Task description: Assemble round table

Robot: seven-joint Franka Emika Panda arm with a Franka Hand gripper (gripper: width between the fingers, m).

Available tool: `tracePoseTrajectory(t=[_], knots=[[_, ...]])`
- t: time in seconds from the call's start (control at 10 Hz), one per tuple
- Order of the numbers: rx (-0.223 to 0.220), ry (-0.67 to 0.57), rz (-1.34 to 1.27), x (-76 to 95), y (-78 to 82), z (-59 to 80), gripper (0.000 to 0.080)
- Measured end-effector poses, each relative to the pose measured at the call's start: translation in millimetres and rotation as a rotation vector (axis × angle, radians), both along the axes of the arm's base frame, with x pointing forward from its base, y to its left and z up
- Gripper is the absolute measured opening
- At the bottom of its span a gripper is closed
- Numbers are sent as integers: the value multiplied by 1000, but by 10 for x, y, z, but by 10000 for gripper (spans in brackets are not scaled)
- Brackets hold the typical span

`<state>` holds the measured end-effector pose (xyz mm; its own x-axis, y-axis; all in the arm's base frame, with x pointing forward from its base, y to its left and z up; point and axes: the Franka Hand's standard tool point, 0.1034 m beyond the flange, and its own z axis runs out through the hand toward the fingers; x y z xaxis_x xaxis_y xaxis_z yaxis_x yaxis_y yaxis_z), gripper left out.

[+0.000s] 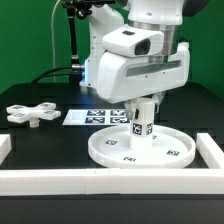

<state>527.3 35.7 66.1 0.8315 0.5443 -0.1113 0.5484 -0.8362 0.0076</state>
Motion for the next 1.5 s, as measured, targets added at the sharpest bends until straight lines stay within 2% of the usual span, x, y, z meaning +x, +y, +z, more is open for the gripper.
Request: tracePoseTrajectory(t=[0.3, 0.9, 1.5], knots=[[-8, -16, -350, -11, 80, 3, 407], [-24, -43, -714, 20, 90, 31, 407], [68, -71, -1366, 6, 33, -5, 409]])
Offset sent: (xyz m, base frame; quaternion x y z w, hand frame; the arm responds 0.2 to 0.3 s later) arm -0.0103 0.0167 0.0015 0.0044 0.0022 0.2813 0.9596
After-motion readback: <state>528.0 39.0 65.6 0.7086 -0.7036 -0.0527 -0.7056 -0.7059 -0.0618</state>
